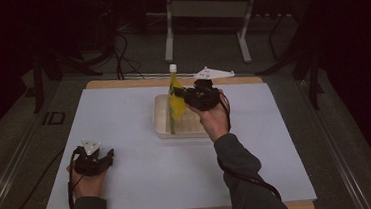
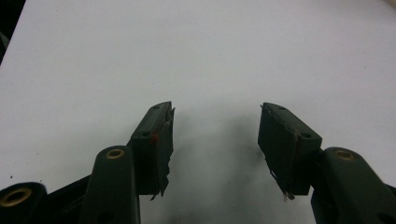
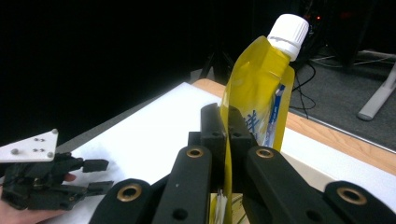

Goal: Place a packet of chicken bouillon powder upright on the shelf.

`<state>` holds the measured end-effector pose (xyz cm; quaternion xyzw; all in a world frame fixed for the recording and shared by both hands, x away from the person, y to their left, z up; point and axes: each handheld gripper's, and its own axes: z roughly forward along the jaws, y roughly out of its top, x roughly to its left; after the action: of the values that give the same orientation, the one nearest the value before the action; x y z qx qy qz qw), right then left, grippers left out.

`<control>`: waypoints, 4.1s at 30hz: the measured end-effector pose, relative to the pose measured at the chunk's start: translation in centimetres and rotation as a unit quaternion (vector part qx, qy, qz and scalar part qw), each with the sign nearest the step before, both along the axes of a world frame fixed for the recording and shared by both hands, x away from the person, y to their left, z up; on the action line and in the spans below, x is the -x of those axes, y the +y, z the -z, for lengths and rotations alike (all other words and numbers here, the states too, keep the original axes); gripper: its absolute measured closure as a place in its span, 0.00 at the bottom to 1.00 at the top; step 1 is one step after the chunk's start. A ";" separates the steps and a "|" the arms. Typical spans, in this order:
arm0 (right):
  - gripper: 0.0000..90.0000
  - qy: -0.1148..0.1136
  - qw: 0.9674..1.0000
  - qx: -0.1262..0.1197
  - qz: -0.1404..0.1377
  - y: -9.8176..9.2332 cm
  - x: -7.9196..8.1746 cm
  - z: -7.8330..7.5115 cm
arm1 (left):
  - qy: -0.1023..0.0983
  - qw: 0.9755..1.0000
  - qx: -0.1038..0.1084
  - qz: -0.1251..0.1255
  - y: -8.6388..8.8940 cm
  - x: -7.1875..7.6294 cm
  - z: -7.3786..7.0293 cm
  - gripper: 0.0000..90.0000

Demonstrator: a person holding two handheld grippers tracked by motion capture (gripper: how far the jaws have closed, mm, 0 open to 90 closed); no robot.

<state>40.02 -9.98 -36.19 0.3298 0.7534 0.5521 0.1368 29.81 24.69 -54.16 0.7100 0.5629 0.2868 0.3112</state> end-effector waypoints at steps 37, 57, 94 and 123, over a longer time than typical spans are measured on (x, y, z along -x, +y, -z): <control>1.00 0.020 0.998 0.033 0.048 2.7 -1.5 2.3 | 0.000 1.000 0.001 -0.001 0.0 0.0 0.0 0.50; 1.00 0.045 0.996 0.042 0.067 3.1 -3.2 2.7 | 0.001 1.000 0.001 0.000 0.0 0.0 0.0 0.49; 0.18 0.072 0.990 0.109 0.045 2.3 -2.0 1.3 | 0.000 1.000 0.002 -0.003 0.0 0.0 0.0 0.49; 0.16 0.061 0.989 0.136 -0.014 -2.2 4.0 2.7 | -0.001 1.000 0.005 -0.006 0.1 0.0 0.0 0.48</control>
<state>36.04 -12.23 -38.89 0.3304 0.8331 0.4251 0.1264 29.79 24.78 -54.14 0.7047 0.5685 0.2865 0.3134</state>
